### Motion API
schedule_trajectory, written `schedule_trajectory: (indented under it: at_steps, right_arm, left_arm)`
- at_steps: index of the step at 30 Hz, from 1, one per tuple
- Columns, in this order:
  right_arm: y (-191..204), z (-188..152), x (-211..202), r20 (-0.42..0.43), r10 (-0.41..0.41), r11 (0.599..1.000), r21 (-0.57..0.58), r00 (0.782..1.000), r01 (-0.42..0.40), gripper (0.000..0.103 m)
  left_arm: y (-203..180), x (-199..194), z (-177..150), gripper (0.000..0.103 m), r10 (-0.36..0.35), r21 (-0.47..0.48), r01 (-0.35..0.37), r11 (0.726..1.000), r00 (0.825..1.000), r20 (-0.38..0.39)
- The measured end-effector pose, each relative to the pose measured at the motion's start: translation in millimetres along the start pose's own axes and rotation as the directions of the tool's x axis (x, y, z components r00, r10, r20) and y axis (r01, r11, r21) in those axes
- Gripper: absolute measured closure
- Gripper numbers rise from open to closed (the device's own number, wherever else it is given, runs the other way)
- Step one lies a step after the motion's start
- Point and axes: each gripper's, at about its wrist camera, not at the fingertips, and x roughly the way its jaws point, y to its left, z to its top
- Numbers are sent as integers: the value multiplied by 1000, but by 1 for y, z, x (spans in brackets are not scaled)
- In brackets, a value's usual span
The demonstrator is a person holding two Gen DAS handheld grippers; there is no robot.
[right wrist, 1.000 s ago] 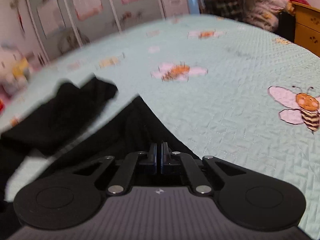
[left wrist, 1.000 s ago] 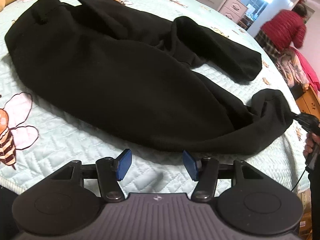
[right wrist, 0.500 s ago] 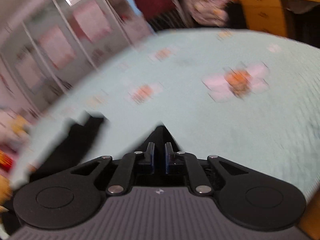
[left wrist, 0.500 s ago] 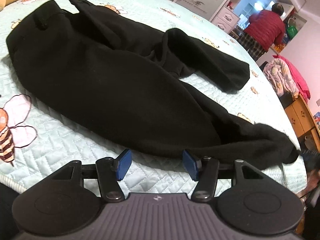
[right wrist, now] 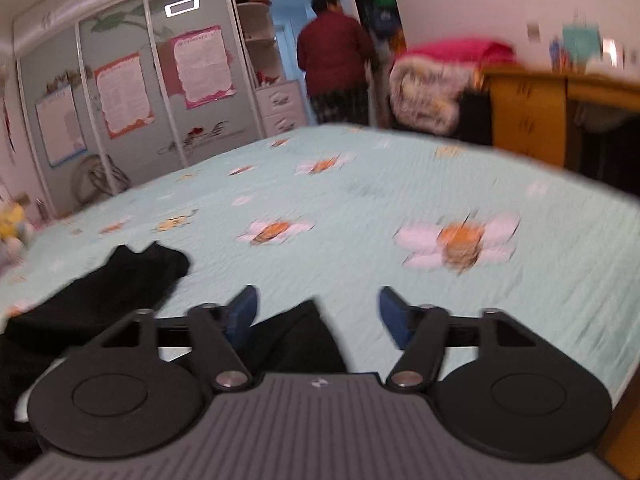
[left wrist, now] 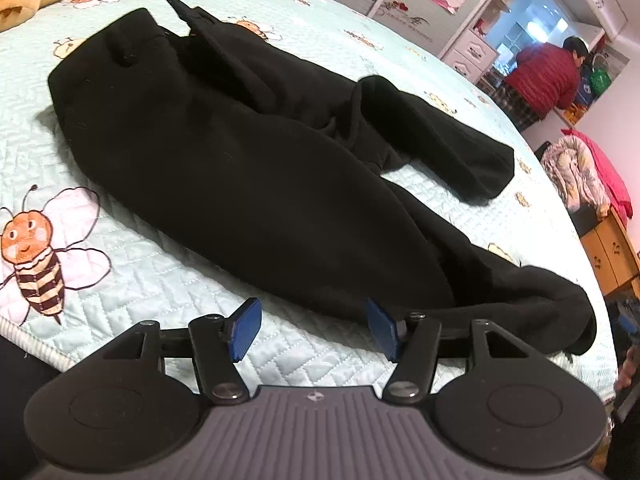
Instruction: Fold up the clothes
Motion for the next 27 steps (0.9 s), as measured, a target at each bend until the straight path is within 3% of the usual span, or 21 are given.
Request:
schedule_trajectory:
  at_steps: [5,7,8,9,11,15,18,21,22,23,26,27]
  right_arm:
    - [-3,3,55,-140,65,996,-54,988,-73,33]
    - [-2,1,67,-189,97,994,-32,977,-104,46]
    - [-2,1,72,-211,117,992,-13,971,-122,67]
    - [-2,0,76,-232,138,990,6,963,-140,80]
    - [-2,-1,79,-263,185,983,46,947,-179,84]
    - [-7,9,46,-211,291,950,176,933,-257,91]
    - [-21,33,11,-54,322,902,320,945,-289,103]
    - [-34,62,-17,124,234,872,412,964,-265,103]
    - [-33,70,-18,142,172,899,381,975,-214,103]
    - [-29,75,-13,128,124,933,322,984,-160,99]
    - [-29,60,26,-63,144,959,254,988,-123,60]
    - [-30,52,36,-108,154,962,243,982,-124,58]
  left_arm:
    - [-8,7,-1,40,5,24,-4,1000,1000,-22]
    - [-10,9,-1,39,9,33,-8,999,1000,-29]
    - [-10,8,-1,39,13,33,-12,999,1000,-28]
    - [-9,8,-1,38,15,30,-14,999,1000,-27]
    - [-6,10,-1,38,17,18,-16,1000,999,-28]
    - [-2,14,0,38,13,4,-13,1000,999,-33]
    - [-5,16,-1,38,5,12,-4,1000,999,-36]
    - [-6,16,-1,38,-1,14,2,1000,999,-34]
    - [-6,16,-1,38,-1,12,2,1000,999,-34]
    - [-5,16,-1,38,-2,10,2,1000,999,-32]
    - [-3,13,-3,38,-3,4,3,1000,1000,-26]
    - [-1,13,-3,37,2,0,-2,1000,1000,-28]
